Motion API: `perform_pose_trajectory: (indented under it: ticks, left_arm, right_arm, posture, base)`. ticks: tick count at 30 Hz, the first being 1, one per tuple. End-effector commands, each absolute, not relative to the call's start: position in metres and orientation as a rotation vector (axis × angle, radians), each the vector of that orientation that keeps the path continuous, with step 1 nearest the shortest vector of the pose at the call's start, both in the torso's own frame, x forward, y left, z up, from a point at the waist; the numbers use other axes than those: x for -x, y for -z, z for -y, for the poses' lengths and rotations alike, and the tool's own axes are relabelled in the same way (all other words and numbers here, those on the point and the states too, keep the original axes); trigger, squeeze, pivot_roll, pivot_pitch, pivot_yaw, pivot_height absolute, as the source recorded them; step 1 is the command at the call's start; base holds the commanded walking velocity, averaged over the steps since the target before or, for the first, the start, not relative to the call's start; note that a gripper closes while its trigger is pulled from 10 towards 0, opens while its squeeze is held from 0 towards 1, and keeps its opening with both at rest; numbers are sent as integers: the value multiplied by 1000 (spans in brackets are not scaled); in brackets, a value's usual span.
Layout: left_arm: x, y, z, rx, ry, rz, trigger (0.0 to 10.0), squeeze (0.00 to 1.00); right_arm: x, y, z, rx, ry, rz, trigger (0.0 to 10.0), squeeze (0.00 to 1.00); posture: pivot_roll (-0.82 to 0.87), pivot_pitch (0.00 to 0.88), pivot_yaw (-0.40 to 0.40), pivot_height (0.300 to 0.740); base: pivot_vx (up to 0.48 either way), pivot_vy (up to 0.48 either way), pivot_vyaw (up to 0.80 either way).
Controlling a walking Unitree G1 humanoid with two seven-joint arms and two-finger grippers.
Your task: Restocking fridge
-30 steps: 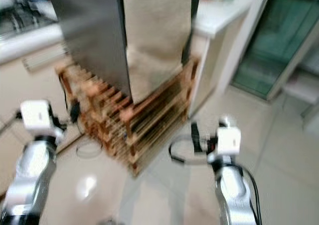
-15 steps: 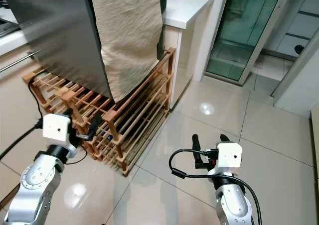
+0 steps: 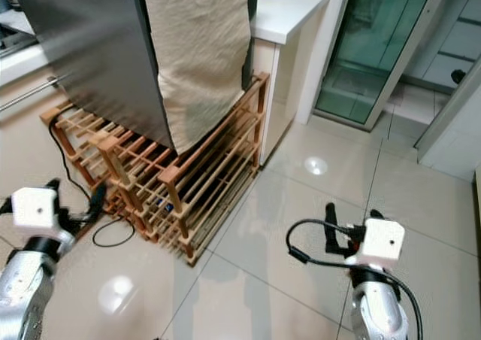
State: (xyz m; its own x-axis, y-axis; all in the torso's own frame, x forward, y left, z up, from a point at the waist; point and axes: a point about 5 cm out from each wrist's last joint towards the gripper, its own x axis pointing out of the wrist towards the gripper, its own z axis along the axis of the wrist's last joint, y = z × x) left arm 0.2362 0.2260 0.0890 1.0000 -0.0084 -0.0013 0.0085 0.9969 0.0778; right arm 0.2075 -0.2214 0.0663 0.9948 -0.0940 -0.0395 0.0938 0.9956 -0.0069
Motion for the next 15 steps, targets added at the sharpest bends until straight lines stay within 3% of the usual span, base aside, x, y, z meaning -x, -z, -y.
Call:
perform_pose_trajectory:
  ticks: [1, 4, 15]
  left_arm:
    - [-243, -103, -205, -71, 76, 78, 10000, 0]
    - [-245, -108, -200, -47, 92, 108, 10000, 0]
    - [-257, -151, -180, -14, 114, 266, 10000, 0]
  right_arm:
    - [-213, -74, 212, 11, 46, 1, 10000, 0]
    - [-215, -77, 207, 10, 31, 12, 10000, 0]
    - [-231, -93, 184, -11, -44, 69, 10000, 0]
  posture:
    - [-90, 0, 20, 740]
    - [-88, 0, 21, 740]
    - [-78, 0, 23, 740]
  base:
    - [0, 0, 0]
    - [0, 0, 0]
    - [480, 0, 0]
